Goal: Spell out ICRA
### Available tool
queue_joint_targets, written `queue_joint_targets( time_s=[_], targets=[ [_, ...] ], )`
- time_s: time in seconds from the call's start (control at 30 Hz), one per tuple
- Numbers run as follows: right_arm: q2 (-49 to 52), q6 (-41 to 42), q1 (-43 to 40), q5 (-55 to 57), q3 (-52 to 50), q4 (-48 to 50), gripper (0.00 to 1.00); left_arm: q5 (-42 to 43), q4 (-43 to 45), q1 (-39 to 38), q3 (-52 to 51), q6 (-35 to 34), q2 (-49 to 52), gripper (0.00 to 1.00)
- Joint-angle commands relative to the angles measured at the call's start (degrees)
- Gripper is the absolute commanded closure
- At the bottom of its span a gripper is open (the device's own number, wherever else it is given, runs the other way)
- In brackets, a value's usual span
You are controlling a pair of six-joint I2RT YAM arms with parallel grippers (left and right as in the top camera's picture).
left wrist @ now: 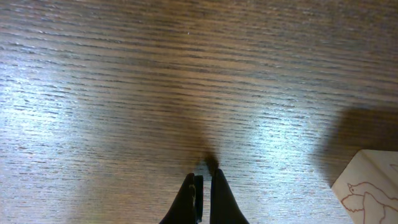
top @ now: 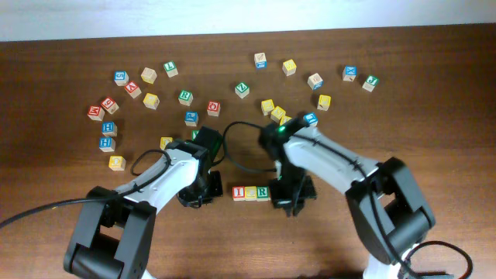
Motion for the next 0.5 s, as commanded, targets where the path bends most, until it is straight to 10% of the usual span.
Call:
queue_joint_targets(
  time_s=[0.0,0.47],
  targets=[
    [-0.35,7.28,5.97,1.95,0.42,3.48,0.96,-1.03,-0.11,0.44,1.05,0.87,0.83,1.00],
    [-4.55,15.69,9.92,8.26,-0.44,14.91,0.96,-1.03,-5.95,28.33,1.03,3.58,0.83,1.00]
  ],
)
